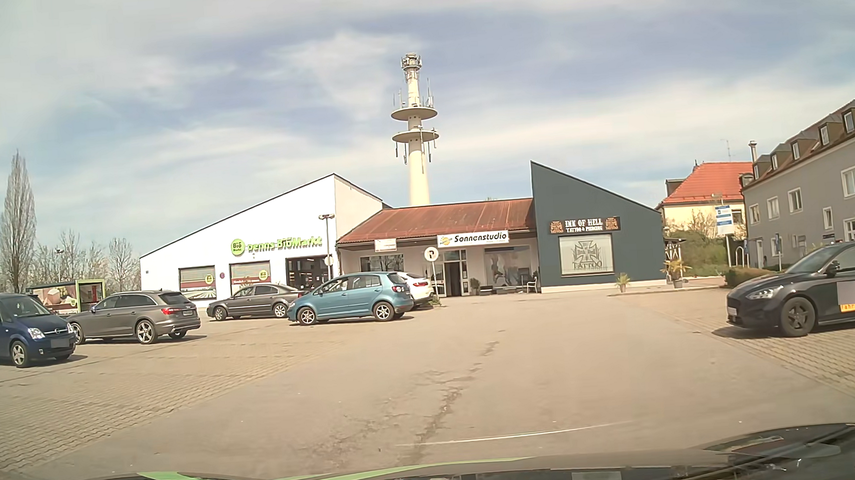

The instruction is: Follow the waypoints while adhering to traffic rules and regulations

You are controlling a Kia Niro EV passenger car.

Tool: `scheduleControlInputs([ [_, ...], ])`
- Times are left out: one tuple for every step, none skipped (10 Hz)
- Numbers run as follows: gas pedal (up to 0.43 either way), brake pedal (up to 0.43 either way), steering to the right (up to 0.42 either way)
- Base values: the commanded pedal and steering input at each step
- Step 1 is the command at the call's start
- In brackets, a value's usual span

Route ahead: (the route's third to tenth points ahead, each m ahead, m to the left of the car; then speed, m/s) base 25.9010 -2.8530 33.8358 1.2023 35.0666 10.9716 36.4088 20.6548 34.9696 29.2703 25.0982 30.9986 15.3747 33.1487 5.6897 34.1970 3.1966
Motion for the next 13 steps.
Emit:
scheduleControlInputs([
  [0.150,0.000,-0.075],
  [0.150,0.000,-0.049],
  [0.150,0.000,-0.023],
  [0.150,0.000,-0.005],
  [0.150,0.000,0.007],
  [0.150,0.000,0.015],
  [0.130,0.000,0.024],
  [0.118,0.000,0.031],
  [0.087,0.000,0.040],
  [0.087,0.000,0.045],
  [0.087,0.000,0.049],
  [0.087,0.000,0.054],
  [0.087,0.000,0.059],
])
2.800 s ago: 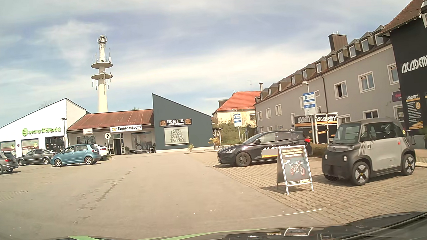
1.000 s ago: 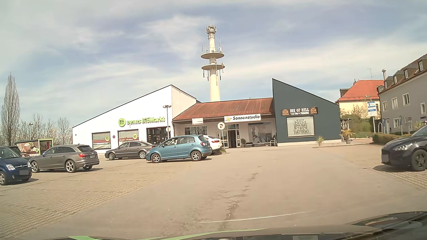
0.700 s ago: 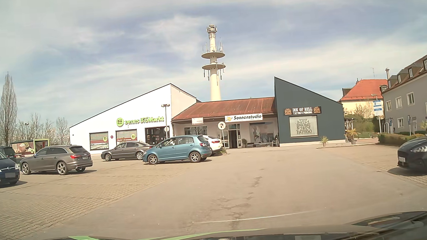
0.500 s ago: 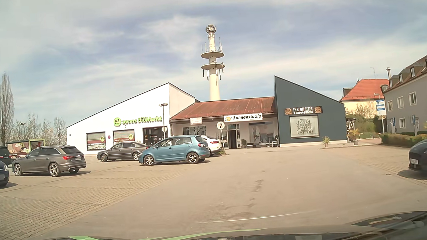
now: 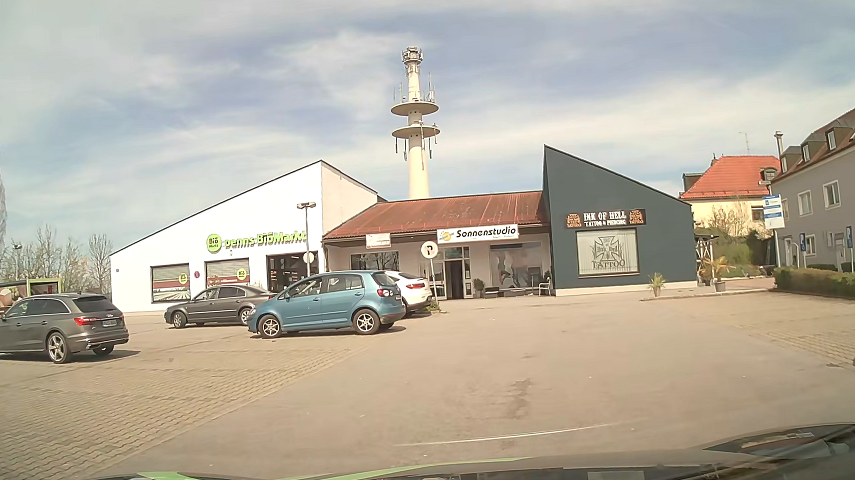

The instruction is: Follow the waypoints while adhering to traffic rules and regulations

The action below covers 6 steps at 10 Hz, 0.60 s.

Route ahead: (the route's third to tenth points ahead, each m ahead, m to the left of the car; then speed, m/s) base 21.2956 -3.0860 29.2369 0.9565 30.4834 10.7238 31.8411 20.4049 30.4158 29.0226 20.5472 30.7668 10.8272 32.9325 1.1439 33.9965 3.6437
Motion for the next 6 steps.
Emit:
scheduleControlInputs([
  [0.087,0.000,0.060],
  [0.087,0.000,0.062],
  [0.087,0.000,0.062],
  [0.087,0.000,0.063],
  [0.087,0.000,0.063],
  [0.039,0.000,0.063],
])
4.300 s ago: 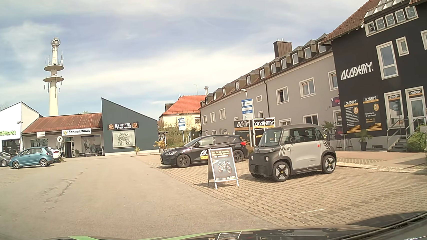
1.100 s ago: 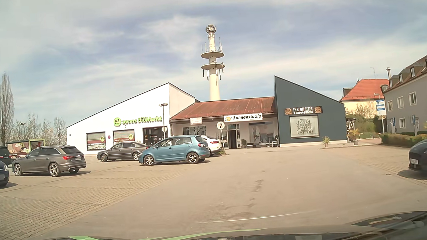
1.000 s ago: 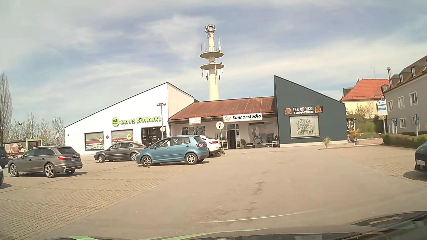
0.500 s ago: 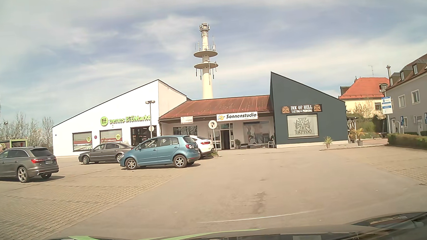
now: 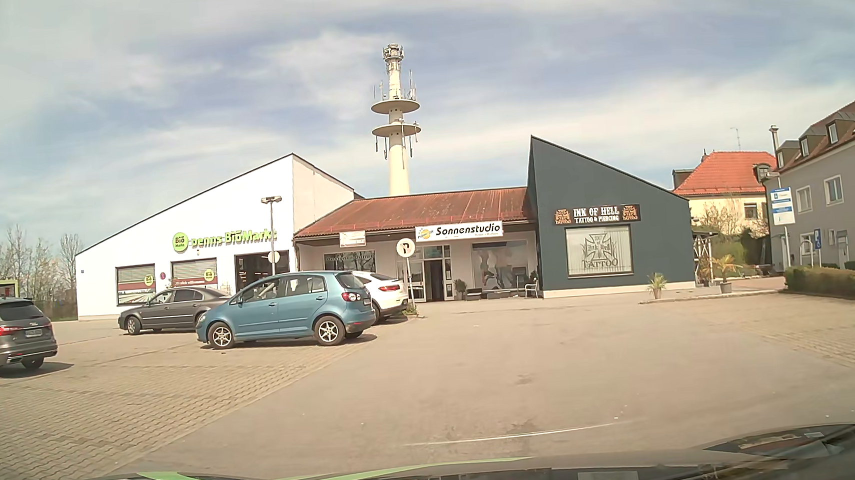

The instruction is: Follow the waypoints while adhering to traffic rules and regulations

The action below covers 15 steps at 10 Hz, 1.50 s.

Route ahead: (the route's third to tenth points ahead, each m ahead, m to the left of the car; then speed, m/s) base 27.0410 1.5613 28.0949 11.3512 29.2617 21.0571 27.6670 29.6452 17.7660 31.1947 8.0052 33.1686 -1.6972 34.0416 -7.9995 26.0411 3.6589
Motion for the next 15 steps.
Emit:
scheduleControlInputs([
  [0.028,0.000,0.063],
  [0.028,0.000,0.063],
  [0.028,0.000,0.064],
  [0.028,0.000,0.065],
  [0.028,0.000,0.067],
  [0.028,0.000,0.070],
  [0.028,0.000,0.073],
  [0.028,0.000,0.073],
  [0.028,0.000,0.073],
  [0.028,0.000,0.071],
  [0.028,0.000,0.067],
  [0.028,0.000,0.062],
  [0.020,0.000,0.058],
  [0.020,0.000,0.057],
  [0.020,0.000,0.054],
])
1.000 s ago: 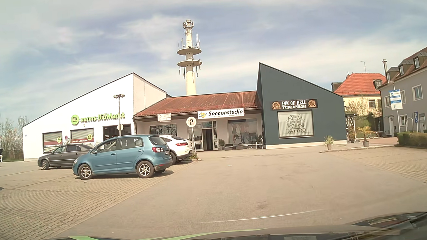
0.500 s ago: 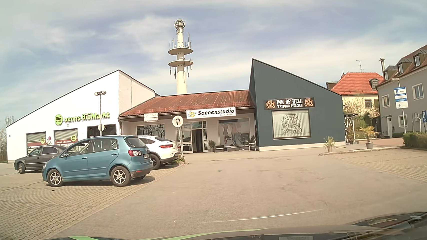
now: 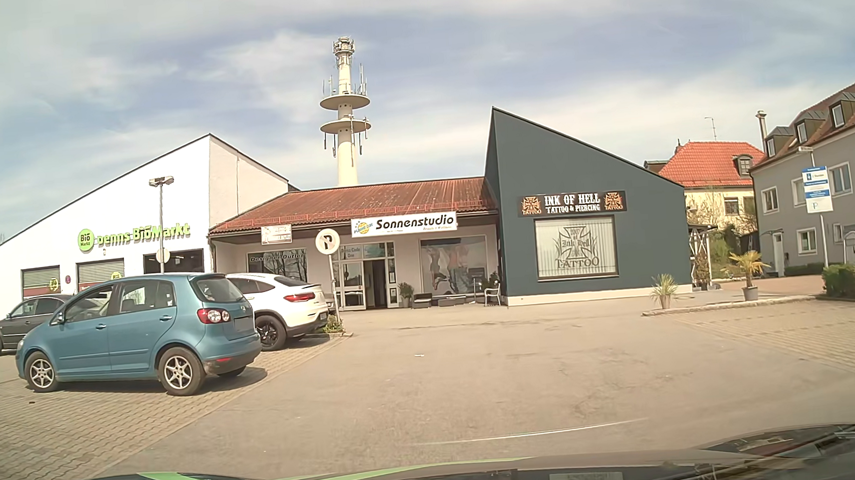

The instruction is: Follow the waypoints while adhering to traffic rules and regulations

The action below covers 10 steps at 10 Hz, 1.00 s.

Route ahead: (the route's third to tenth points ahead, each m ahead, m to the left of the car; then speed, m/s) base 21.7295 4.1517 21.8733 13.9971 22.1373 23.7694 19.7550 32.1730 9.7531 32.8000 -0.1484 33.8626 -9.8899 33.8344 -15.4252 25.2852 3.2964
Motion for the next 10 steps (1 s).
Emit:
scheduleControlInputs([
  [0.020,0.000,0.046],
  [0.020,0.000,0.034],
  [0.020,0.000,0.023],
  [0.020,0.000,0.017],
  [0.020,0.000,0.015],
  [0.020,0.000,0.015],
  [0.020,0.000,0.015],
  [0.020,0.000,0.015],
  [0.020,0.000,0.015],
  [0.020,0.000,0.015],
])
